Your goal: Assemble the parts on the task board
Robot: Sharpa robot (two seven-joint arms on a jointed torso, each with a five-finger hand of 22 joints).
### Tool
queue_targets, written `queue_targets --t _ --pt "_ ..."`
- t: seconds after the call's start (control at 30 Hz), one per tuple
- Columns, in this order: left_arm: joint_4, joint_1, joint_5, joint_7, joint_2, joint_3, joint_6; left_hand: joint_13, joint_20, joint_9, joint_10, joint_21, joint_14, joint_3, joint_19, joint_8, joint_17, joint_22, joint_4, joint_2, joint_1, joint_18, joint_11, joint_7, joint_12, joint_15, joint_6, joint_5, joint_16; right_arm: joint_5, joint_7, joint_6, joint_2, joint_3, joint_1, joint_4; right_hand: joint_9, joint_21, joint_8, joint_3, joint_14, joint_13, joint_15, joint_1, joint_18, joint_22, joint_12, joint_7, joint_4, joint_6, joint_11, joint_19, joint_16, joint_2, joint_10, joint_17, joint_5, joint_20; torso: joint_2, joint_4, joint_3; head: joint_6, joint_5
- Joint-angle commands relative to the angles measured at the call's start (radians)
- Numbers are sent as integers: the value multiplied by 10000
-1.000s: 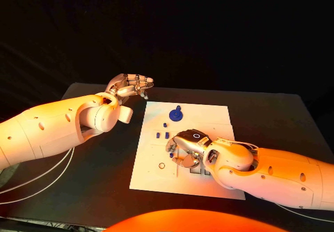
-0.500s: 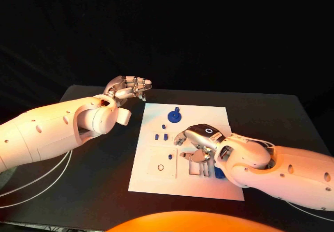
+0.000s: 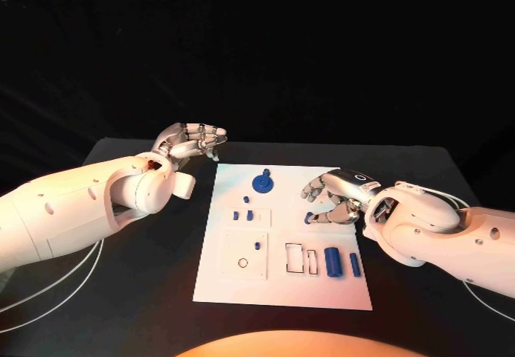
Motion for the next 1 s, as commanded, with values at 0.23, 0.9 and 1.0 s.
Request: queue_targets --t 0.23,0.9,1.0 --pt "2 8 -32 43 19 6 211 -9 51 2 -69 -42 -101 -71 -4 62 -9 -11 7 25 -62 139 -17 0 66 2 -83 -18 57 -37 -141 926 84 -8 -70 -407 -37 -494 -334 -1455 80 -8 111 700 284 -413 187 154 1076 -601 100 -157 3 -205 -502 -201 -30 115 17 34 5 10 -32" --pt "-7 8 -36 36 16 6 219 -9 58 7 -95 -48 -109 -81 -7 80 -13 -15 13 31 -64 139 -14 1 92 7 -92 -19 67 -44 92 857 552 -32 -285 -680 202 526 243 -398 241 -9 -170 1082 42 687 732 -25 1030 831 -240 375 328 904 1372 292 -709 -142 6 26 -5 -36 -16" --pt "-7 8 -38 31 12 6 221 -9 58 7 -95 -48 -109 -81 -7 80 -13 -15 13 31 -64 139 -14 1 92 7 -92 -19 67 -46 84 905 598 -35 -305 -730 190 592 273 -197 245 -15 -180 1099 29 763 627 -35 1034 1022 -257 396 351 957 1524 317 -742 -152 10 26 -3 -49 -11"
